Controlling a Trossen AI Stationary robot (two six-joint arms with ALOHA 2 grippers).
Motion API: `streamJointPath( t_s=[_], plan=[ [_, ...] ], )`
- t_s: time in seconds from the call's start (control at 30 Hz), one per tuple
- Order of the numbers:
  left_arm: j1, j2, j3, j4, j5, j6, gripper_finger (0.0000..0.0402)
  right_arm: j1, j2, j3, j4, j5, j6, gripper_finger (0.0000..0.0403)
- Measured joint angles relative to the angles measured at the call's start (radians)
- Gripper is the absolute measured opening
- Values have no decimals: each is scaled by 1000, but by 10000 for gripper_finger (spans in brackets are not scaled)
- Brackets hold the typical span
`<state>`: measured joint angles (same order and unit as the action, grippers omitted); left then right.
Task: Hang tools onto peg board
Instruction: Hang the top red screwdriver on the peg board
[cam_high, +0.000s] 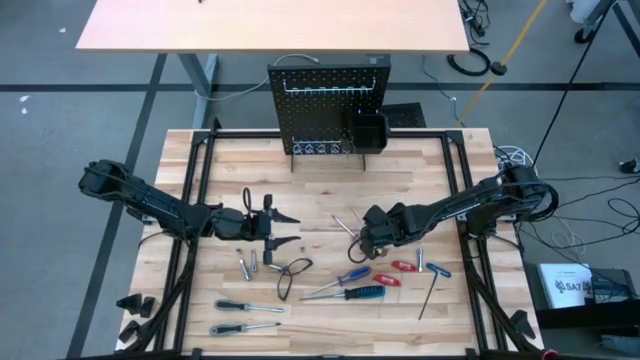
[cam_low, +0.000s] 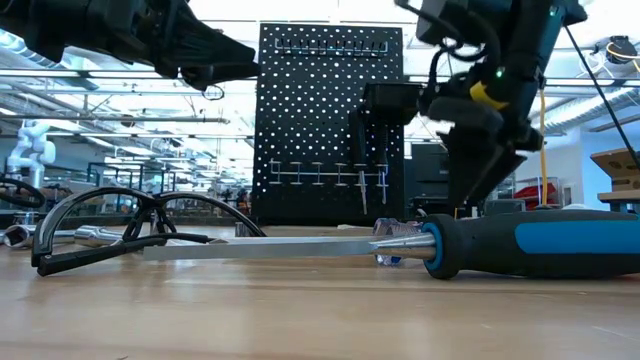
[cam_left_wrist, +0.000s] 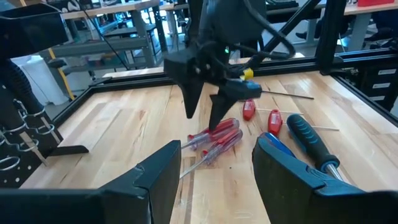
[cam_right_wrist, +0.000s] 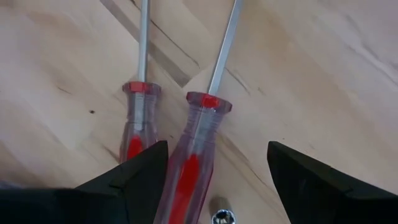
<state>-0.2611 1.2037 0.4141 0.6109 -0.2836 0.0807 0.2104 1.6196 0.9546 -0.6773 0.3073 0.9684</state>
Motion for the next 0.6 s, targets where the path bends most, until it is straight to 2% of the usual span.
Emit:
streamJointPath(
  t_s=[0.33,0.6],
  plan=[
    [0,0,0,0,-2,0,200,-13,111,0,35,-52,-3,265],
    [0,0,0,-10,-2,0,200,-13,141,4,42,-64,16,257]
  ],
)
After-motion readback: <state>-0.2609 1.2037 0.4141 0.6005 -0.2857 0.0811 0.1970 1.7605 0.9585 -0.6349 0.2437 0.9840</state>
